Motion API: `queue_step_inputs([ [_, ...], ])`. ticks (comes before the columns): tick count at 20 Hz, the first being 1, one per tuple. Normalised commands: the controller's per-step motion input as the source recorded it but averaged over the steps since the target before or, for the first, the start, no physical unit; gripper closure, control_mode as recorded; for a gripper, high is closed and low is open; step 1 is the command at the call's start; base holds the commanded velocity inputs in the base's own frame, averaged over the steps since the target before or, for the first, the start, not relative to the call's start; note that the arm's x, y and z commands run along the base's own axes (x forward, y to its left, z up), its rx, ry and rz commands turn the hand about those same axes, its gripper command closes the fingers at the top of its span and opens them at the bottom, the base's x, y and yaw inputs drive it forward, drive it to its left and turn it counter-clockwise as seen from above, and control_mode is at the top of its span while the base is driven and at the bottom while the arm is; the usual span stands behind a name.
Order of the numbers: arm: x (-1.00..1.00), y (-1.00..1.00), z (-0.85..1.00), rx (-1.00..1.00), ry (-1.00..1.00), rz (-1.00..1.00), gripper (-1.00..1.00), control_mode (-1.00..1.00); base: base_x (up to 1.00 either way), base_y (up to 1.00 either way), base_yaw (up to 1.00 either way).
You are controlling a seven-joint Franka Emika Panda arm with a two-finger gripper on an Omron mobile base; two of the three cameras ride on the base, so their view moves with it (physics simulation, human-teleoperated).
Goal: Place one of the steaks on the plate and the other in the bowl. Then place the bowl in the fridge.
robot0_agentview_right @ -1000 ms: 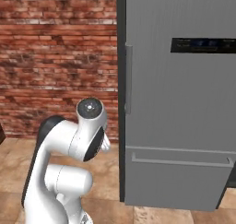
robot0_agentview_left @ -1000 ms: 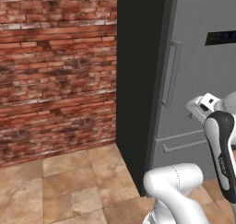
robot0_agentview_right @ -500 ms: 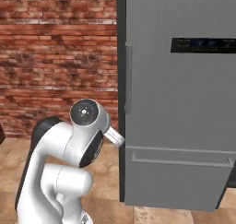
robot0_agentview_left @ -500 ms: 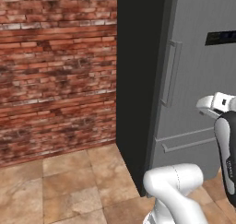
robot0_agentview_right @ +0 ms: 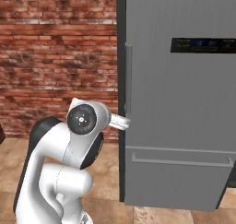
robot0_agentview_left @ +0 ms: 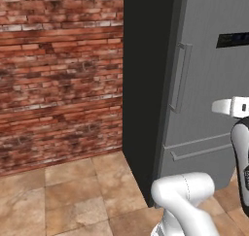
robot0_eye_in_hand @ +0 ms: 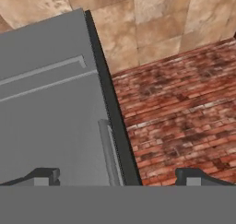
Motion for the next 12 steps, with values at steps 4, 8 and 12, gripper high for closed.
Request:
queue_step_inputs([
  [4, 0.19, 0.42, 0.26, -0.2, 0.0, 0.02, -1.0, -1.0, 0.0, 0.0, 0.0],
  [8, 0.24, 0.2, 0.21, -0.12, 0.0, 0.01, -1.0, -1.0, 0.0, 0.0, 0.0],
  [12, 0.34, 0.0, 0.06, 0.0, 0.0, 0.0, -1.0, -1.0, 0.0, 0.0, 0.0],
])
